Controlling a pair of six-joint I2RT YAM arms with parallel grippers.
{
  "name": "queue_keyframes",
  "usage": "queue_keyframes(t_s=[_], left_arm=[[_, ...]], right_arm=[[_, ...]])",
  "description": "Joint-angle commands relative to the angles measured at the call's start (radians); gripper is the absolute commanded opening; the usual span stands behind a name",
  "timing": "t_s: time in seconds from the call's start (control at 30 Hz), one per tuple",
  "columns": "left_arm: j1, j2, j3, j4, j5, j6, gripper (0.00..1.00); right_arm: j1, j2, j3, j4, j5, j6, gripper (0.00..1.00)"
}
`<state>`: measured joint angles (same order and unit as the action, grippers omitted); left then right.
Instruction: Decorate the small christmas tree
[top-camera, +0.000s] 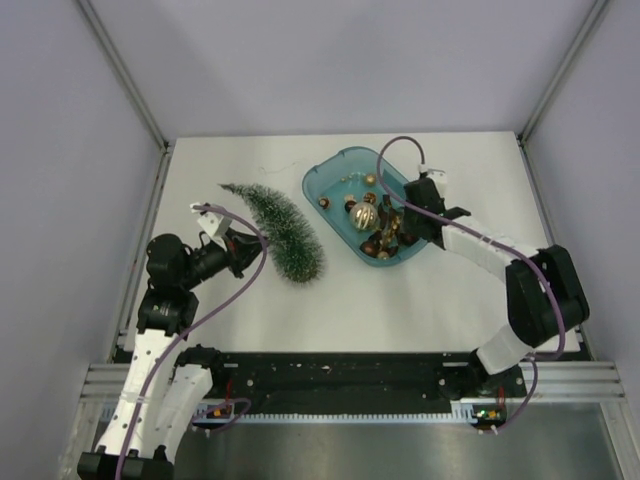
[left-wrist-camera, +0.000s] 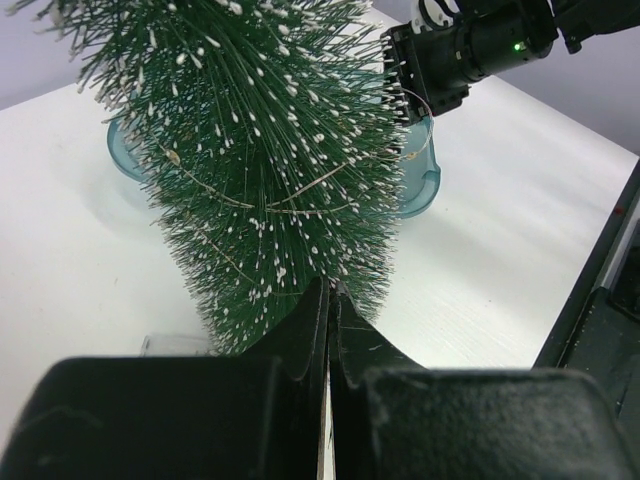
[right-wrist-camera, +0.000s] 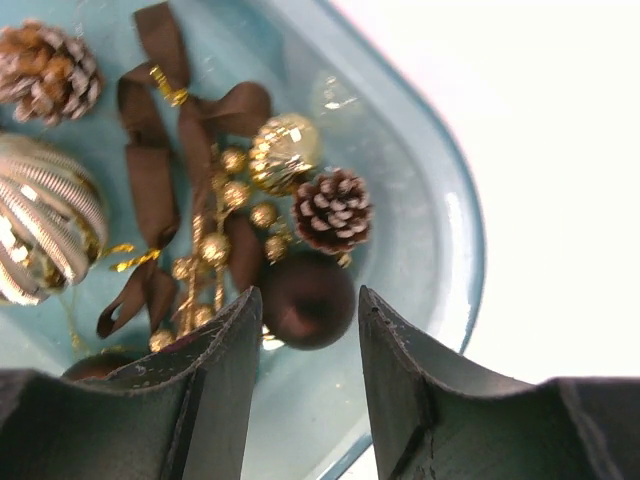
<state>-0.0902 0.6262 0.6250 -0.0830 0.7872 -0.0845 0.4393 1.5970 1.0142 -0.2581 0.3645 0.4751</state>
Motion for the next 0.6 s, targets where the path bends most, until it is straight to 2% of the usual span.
queue_keyframes(t_s=[0.0,0.13,0.2,0.27,0.57], left_arm=[[0.006,-0.006,0.009,0.040,0.049,-0.023,0.00],[0.007,-0.006,0.016,0.035,0.056,-0.037,0.00],[0.007,-0.003,0.021,0.035,0.066,-0.043,0.00],[0.009,0.000,0.019,0.038,0.073,-0.050,0.00],[0.015,0.013,0.019,0.042,0.099,-0.067,0.00]], right_arm=[[-0.076,-0.084,-0.022,-0.084,0.086,0.005,0.44],[-0.103,-0.063,0.012,-0.086,0.108,-0.015,0.44],[-0.103,-0.037,0.055,-0.072,0.056,-0.012,0.43],[-0.085,-0.002,0.096,-0.038,0.016,-0.010,0.43],[-0.019,0.205,0.300,-0.023,0.005,-0.043,0.47]])
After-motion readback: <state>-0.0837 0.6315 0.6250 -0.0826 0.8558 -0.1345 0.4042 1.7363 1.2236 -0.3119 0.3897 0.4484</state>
